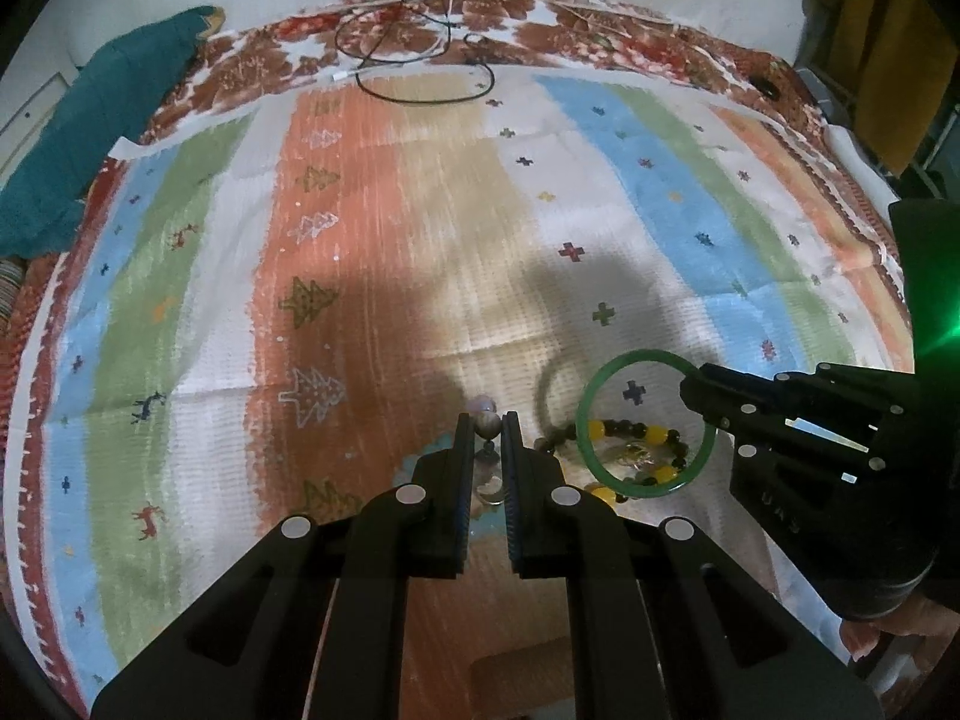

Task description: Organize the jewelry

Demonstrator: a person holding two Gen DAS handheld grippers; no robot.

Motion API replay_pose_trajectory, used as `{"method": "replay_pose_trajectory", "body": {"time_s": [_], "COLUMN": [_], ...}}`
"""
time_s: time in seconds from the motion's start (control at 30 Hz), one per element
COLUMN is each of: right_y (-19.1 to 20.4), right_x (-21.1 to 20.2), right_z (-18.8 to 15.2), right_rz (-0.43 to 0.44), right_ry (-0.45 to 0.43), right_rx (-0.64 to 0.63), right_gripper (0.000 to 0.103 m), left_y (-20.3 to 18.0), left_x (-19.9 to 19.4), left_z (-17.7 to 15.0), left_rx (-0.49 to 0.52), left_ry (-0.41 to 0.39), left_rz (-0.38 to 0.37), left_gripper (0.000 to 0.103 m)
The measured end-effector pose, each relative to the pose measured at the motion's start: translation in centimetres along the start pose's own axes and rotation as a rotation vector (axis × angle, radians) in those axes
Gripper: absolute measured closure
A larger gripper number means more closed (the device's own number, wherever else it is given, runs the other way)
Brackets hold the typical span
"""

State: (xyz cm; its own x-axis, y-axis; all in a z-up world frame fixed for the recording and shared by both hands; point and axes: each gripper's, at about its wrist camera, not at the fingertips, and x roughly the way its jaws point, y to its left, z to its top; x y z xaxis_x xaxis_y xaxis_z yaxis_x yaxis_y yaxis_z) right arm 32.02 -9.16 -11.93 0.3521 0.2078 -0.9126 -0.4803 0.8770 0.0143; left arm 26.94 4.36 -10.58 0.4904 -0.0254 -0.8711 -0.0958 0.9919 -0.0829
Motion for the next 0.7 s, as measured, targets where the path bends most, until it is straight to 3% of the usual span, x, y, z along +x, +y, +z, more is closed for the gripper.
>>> {"method": "replay_pose_trajectory", "body": {"time_s": [0.7], "right_y": [0.5], "right_x": [-3.7], "right_z": [-1.3], "right_rz": [0.001], "right_ry": [-0.066], "right_rx": [-0.014], "right_gripper": [0.094], "left_y": [-0.3], "left_x": [-4.6], "left_z": [-0.7], "left_rx": [-0.020], "left_ry": [-0.054], "left_rz": [0.003], "left_gripper": [0.095]}}
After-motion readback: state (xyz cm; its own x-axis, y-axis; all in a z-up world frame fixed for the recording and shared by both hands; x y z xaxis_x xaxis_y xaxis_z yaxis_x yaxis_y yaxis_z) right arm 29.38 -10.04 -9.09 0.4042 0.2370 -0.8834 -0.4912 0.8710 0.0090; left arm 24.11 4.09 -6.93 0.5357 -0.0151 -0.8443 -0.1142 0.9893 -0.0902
